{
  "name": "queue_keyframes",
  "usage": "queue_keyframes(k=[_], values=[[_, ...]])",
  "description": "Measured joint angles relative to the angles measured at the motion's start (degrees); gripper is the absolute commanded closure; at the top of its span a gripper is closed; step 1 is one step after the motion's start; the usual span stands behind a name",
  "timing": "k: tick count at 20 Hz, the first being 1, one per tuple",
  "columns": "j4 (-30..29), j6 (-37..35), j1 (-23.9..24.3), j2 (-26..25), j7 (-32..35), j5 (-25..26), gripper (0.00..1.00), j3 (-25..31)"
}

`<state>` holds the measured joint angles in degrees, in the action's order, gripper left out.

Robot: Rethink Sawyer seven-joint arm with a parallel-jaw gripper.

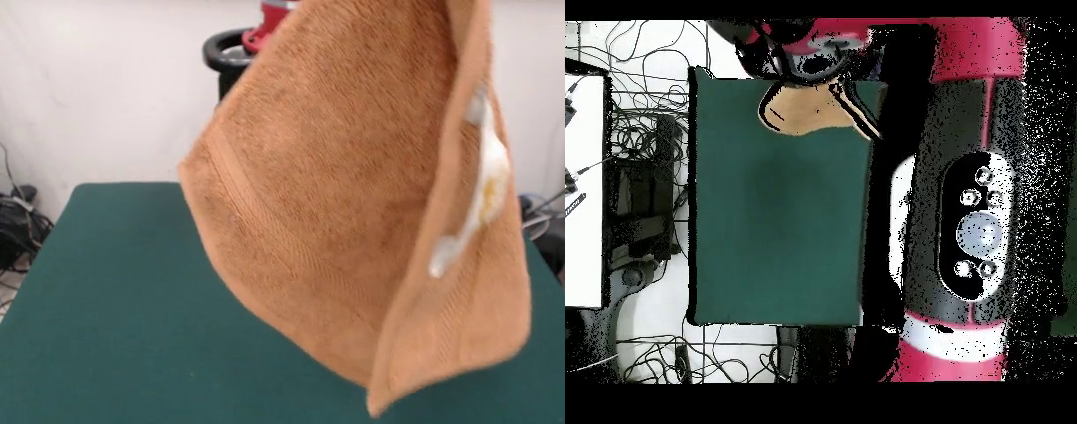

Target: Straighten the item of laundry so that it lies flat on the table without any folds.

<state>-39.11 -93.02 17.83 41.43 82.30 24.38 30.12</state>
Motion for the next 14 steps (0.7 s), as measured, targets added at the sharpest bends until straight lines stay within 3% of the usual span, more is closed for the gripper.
queue_keyframes(k=[3, 10, 14], values=[[6.7, 0.0, -1.8, -4.5, 0.0, 2.9, 1.0, 1.5], [16.1, -1.4, -4.2, -10.9, 0.0, 9.3, 1.0, 5.6], [18.4, -1.9, -4.6, -13.2, 0.0, 11.1, 1.0, 7.4]])
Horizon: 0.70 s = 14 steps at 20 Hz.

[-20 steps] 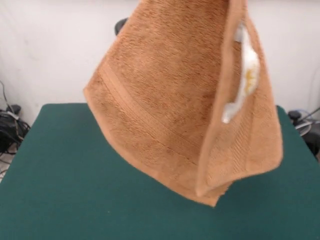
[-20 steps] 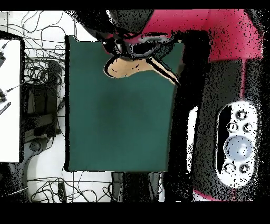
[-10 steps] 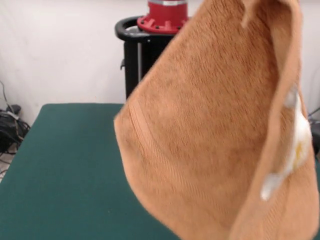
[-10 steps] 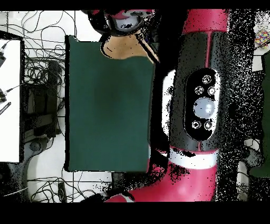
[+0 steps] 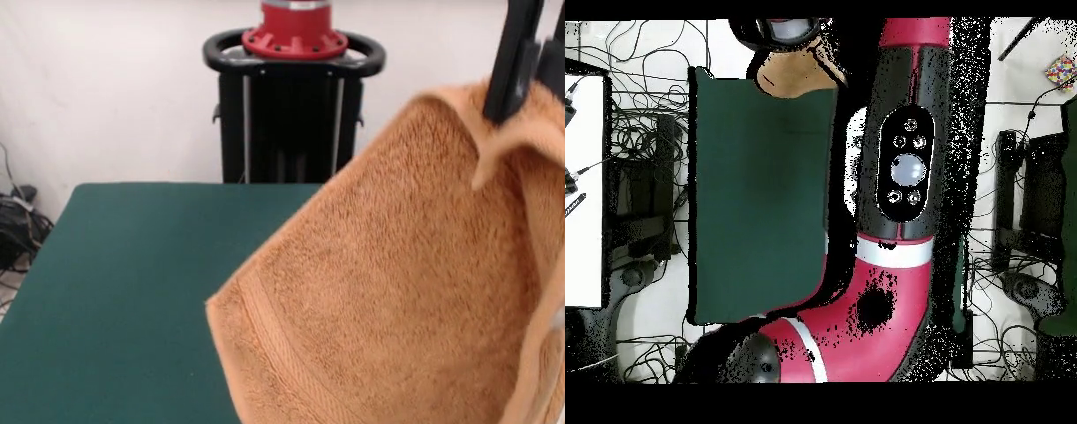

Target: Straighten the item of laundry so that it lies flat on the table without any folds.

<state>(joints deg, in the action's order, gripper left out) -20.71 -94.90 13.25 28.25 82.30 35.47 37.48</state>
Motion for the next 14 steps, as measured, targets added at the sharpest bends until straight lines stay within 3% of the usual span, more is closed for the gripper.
queue_keyframes(k=[10, 14], values=[[-6.7, 7.1, 4.0, -0.5, -0.2, -4.3, 1.0, 0.0], [-7.4, 10.1, 6.3, -1.6, -4.0, -4.0, 1.0, 0.0]])
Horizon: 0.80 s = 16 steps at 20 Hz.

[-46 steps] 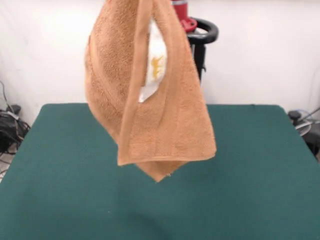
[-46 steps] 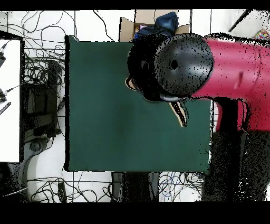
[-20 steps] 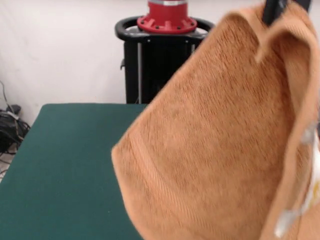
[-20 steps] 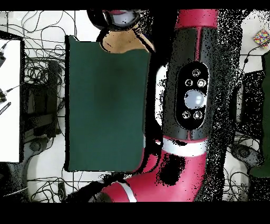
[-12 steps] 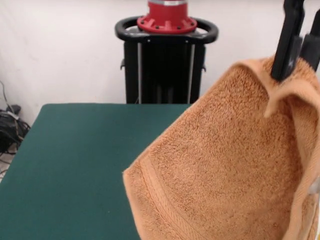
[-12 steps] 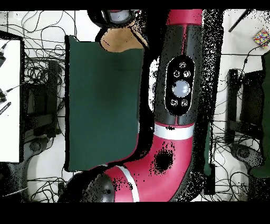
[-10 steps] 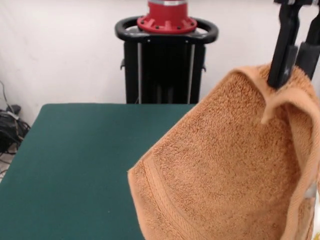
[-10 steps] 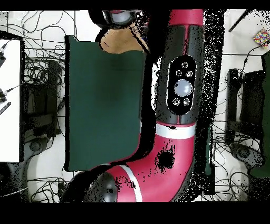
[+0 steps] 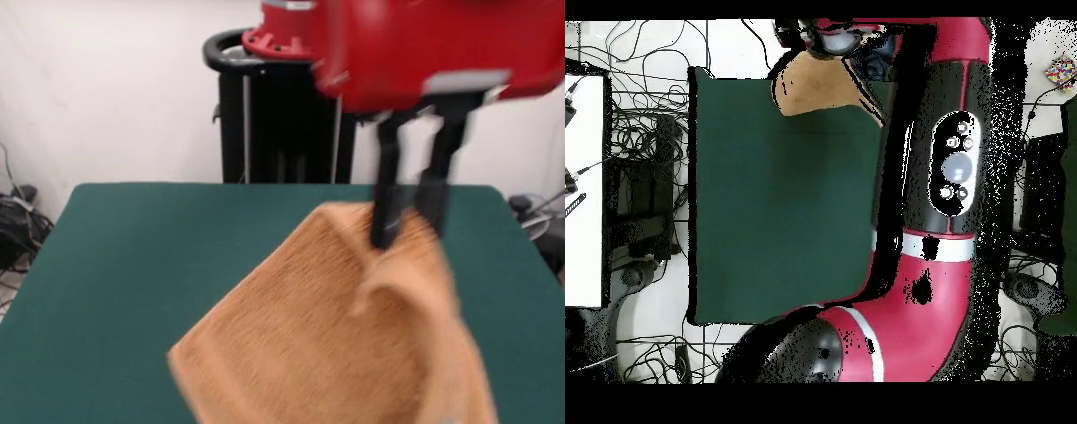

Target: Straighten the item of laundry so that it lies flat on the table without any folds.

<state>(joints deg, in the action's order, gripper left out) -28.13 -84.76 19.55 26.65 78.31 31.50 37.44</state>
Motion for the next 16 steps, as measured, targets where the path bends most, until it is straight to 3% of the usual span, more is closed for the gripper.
queue_keyframes(k=[6, 7, 12, 16], values=[[2.2, -0.5, 1.5, -2.0, -16.0, 3.3, 1.0, 0.1], [3.5, -1.6, 1.4, -2.3, -22.3, 4.5, 1.0, 0.2], [5.9, -5.1, 1.3, -2.5, -32.0, 5.9, 1.0, 1.0], [7.9, -8.2, 1.2, -2.5, -35.4, 6.7, 1.0, 1.5]])
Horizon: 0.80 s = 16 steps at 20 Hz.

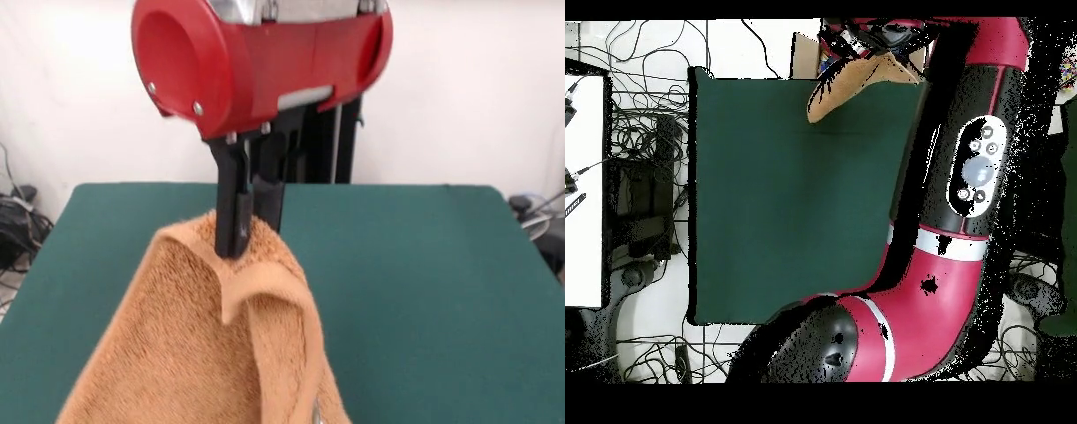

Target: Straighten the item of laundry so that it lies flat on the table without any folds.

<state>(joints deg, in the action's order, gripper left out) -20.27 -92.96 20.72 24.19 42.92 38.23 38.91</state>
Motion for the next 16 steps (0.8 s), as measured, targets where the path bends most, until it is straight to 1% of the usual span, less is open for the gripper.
queue_keyframes(k=[3, 6, 8, 10, 11, 16], values=[[0.3, -1.3, 0.0, 0.5, 0.0, 0.0, 1.0, 0.0], [-0.7, -1.4, 0.2, 1.6, 0.0, -0.8, 1.0, -0.5], [-3.7, -0.9, 0.6, 3.6, 0.0, -2.5, 1.0, -1.2], [-8.7, 1.4, 1.3, 6.6, 0.0, -5.0, 1.0, -2.5], [-10.0, 2.2, 1.5, 7.3, 0.0, -5.6, 1.0, -2.9], [-21.4, 12.6, 3.1, 13.4, 0.0, -9.4, 1.0, -5.1]])
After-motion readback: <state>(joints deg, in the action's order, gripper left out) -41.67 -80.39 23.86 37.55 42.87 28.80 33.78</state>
